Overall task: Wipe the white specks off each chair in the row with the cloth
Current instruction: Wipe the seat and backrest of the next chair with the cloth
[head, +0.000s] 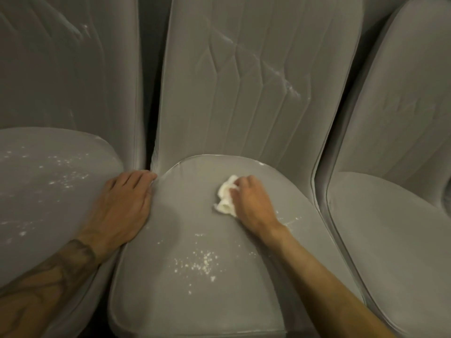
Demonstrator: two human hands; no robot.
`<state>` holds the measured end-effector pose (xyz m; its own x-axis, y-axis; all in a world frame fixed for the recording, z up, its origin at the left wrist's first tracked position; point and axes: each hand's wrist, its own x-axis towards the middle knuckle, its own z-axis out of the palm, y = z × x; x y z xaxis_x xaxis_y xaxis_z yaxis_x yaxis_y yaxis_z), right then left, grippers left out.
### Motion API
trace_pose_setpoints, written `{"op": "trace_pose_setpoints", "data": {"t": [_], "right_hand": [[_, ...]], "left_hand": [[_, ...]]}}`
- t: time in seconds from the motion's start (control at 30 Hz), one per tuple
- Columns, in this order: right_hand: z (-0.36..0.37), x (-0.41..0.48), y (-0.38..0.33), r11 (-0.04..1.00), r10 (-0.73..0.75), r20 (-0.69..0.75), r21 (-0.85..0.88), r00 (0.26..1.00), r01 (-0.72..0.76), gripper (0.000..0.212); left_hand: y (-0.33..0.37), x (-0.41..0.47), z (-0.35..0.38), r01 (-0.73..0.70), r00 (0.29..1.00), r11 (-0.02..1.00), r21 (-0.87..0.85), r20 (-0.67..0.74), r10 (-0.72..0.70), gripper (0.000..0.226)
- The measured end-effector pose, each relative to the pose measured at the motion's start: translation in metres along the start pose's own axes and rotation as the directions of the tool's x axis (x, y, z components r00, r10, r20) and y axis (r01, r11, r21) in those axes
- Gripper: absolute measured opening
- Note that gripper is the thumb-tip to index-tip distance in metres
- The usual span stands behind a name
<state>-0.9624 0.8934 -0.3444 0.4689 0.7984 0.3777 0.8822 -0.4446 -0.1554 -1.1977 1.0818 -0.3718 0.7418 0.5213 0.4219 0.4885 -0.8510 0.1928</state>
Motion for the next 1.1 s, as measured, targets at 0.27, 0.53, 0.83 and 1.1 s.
{"op": "trace_pose_setpoints", "data": {"t": [0.27, 0.53, 0.83, 1.1], "right_hand": [[0.004, -0.022, -0.028, 0.988, -0.13, 0.101, 0.093, 0.986, 0.12, 0.023], [-0.006, -0.013, 0.064, 0.944, 0.245, 0.019, -0.234, 0.969, -0.234, 0.018], [-0.028, -0.026, 0.087, 0.997, 0.077, 0.151, -0.026, 0.985, -0.074, 0.026], [-0.009, -0.047, 0.064, 0.99, 0.14, 0.129, -0.052, 0.982, -0.134, 0.031]], "left_hand": [[-0.001, -0.001, -0.002, -0.001, 1.0, 1.0, 0.027, -0.002, 0.001, 0.037], [0.003, -0.001, -0.004, 0.0, 1.0, 1.0, 0.019, 0.0, 0.0, 0.037], [0.003, -0.001, -0.008, 0.017, 0.999, 1.0, -0.009, 0.049, -0.017, 0.042], [0.005, -0.001, -0.012, 0.037, 0.997, 0.999, -0.001, 0.066, -0.036, 0.041]]}}
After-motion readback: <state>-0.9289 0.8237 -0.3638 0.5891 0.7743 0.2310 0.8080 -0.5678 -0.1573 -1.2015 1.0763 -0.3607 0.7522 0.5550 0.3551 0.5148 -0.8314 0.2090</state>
